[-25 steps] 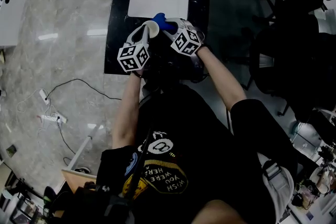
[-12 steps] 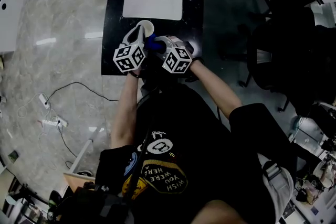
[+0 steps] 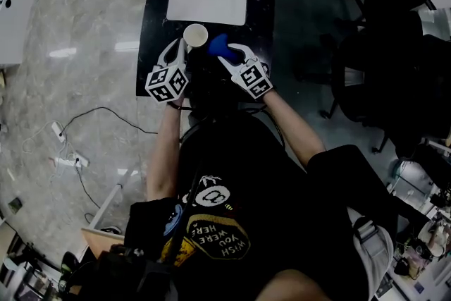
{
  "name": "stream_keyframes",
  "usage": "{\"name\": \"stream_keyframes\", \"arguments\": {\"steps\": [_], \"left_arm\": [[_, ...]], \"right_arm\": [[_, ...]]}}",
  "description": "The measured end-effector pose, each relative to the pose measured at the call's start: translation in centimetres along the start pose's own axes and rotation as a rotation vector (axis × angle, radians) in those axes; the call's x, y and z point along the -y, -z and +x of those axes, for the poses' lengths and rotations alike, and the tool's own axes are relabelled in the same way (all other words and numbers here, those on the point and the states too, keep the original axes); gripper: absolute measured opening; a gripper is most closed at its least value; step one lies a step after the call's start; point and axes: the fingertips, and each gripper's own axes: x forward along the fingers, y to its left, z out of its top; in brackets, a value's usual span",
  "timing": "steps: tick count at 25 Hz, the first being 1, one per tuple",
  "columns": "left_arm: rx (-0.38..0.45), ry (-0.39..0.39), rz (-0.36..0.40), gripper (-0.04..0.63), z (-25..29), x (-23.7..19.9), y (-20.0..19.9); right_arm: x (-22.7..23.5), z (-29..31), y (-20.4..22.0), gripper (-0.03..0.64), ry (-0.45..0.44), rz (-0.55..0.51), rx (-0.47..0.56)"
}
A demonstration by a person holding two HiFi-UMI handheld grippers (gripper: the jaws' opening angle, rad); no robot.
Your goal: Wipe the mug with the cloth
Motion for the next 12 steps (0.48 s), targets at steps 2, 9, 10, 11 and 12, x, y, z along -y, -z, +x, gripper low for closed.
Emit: {"name": "stream_keyframes", "arguments": {"steps": [2,9,10,11,12], "left_arm": [[-0.004,-0.012,0.014,0.003,-1.2,0.1,0.7],[-0.018,-0.063,0.061,0.003,-6.4,1.3,3.8],[-0.027,-0.057,0.058,0.003,-7.1,1.7,4.4],[-0.04,-0.05,0.058,0.003,-7.7,2.2,5.0],[-0.052,-0.049,0.067,0.003,-8.2,2.6,5.6]], "right_arm": [[0.5,0.0,1.4,0.236,0.003,0.083,-0.025],[0.0,-4.9,0.0,0.168,0.081,0.235,0.136],[-0.3,-5.8,-0.5,0.115,0.097,0.248,0.168],[-0.7,-6.5,-1.0,0.063,0.112,0.257,0.192],[-1.1,-7.0,-1.4,0.006,0.121,0.26,0.207]]}}
